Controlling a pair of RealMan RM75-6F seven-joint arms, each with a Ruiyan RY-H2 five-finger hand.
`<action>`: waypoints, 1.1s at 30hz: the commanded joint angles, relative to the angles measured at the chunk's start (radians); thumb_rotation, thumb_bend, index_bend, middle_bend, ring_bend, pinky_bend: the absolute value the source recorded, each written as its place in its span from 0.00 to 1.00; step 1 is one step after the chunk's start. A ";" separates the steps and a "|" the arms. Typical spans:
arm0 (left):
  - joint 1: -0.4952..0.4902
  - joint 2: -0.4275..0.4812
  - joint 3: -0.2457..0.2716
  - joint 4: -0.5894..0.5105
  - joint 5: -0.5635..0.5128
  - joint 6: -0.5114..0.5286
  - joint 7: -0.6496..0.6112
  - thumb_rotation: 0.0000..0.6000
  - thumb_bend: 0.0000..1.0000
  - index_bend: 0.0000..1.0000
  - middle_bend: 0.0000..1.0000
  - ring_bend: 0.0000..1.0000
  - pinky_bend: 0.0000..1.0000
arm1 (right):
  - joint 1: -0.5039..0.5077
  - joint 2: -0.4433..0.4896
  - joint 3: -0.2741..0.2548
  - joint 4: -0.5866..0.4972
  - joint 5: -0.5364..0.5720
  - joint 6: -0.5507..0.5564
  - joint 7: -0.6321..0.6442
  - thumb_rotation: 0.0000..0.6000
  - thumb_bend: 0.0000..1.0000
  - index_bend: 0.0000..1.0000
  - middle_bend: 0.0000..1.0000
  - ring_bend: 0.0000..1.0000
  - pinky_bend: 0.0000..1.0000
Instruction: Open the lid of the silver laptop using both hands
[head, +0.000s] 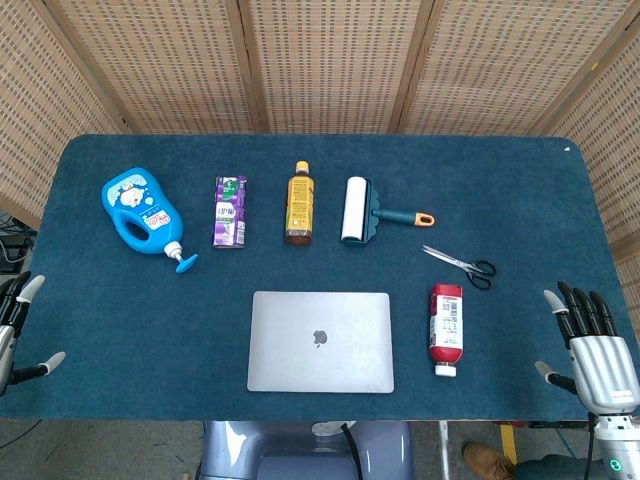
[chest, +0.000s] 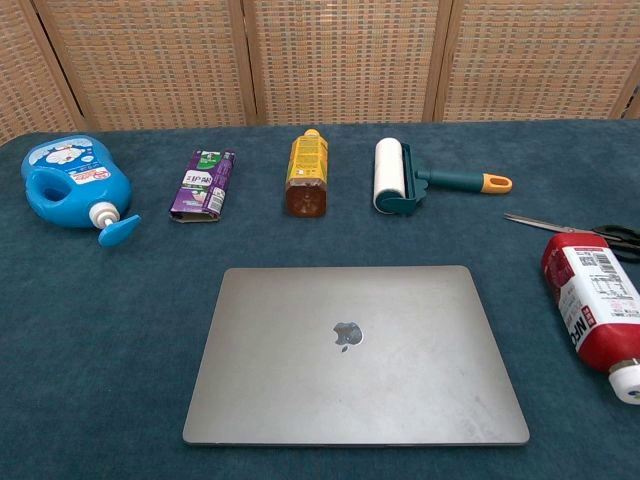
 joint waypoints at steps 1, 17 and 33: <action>0.000 0.000 -0.001 0.000 0.000 0.000 0.000 1.00 0.00 0.00 0.00 0.00 0.00 | 0.000 0.000 0.000 0.000 0.001 -0.002 0.000 1.00 0.00 0.00 0.00 0.00 0.00; -0.035 -0.032 -0.028 0.015 -0.037 -0.047 0.035 1.00 0.00 0.00 0.00 0.00 0.00 | 0.252 0.078 -0.014 -0.107 -0.171 -0.315 0.101 1.00 0.00 0.00 0.00 0.00 0.00; -0.076 -0.058 -0.059 0.050 -0.136 -0.133 0.048 1.00 0.00 0.00 0.00 0.00 0.00 | 0.659 -0.271 0.040 -0.110 -0.141 -0.804 0.046 1.00 0.00 0.06 0.00 0.00 0.00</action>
